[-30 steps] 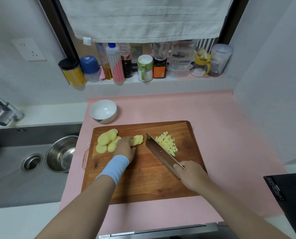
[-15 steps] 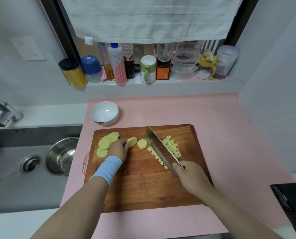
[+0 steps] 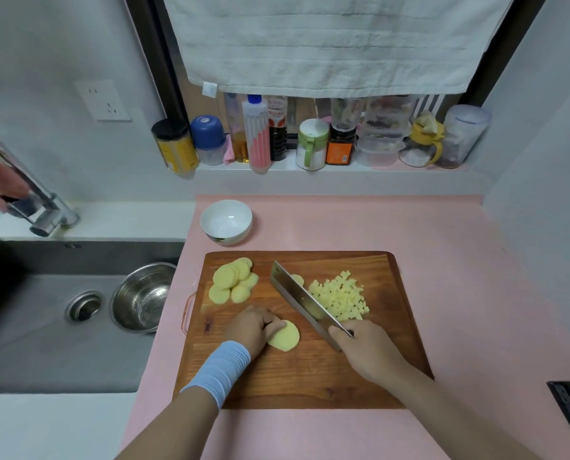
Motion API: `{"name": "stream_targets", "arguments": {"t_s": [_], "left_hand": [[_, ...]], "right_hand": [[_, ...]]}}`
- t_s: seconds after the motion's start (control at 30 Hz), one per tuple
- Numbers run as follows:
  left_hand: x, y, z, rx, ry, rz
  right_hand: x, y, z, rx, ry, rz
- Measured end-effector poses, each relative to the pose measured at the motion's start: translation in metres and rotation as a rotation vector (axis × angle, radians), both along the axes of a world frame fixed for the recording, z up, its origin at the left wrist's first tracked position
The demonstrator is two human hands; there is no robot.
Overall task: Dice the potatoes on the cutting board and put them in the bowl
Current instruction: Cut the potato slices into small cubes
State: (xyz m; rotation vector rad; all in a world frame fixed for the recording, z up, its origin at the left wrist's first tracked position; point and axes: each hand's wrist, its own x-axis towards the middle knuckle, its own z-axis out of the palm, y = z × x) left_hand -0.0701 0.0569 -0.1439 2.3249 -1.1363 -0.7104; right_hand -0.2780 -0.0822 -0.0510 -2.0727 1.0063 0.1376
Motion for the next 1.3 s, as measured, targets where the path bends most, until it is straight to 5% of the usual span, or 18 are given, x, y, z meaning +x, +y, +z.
{"name": "stream_targets", "arguments": {"t_s": [0.17, 0.47, 0.63, 1.0, 1.3], "left_hand": [[-0.007, 0.001, -0.004, -0.147, -0.114, 0.022], [-0.003, -0.012, 0.001, -0.066, -0.123, 0.190], [-0.006, -0.038, 0.007, -0.118, 0.077, 0.381], [-0.010, 0.015, -0.013, -0.242, -0.287, -0.292], [-0.039, 0.031, -0.032, -0.498, -0.505, -0.329]], "right_hand": [[-0.004, 0.007, -0.005, -0.009, 0.013, 0.010], [-0.012, 0.002, -0.001, -0.040, -0.002, -0.040], [-0.018, -0.001, -0.001, -0.049, -0.003, -0.049], [-0.020, -0.002, -0.001, -0.042, -0.004, 0.018], [-0.015, 0.009, -0.003, -0.287, 0.019, 0.292]]}}
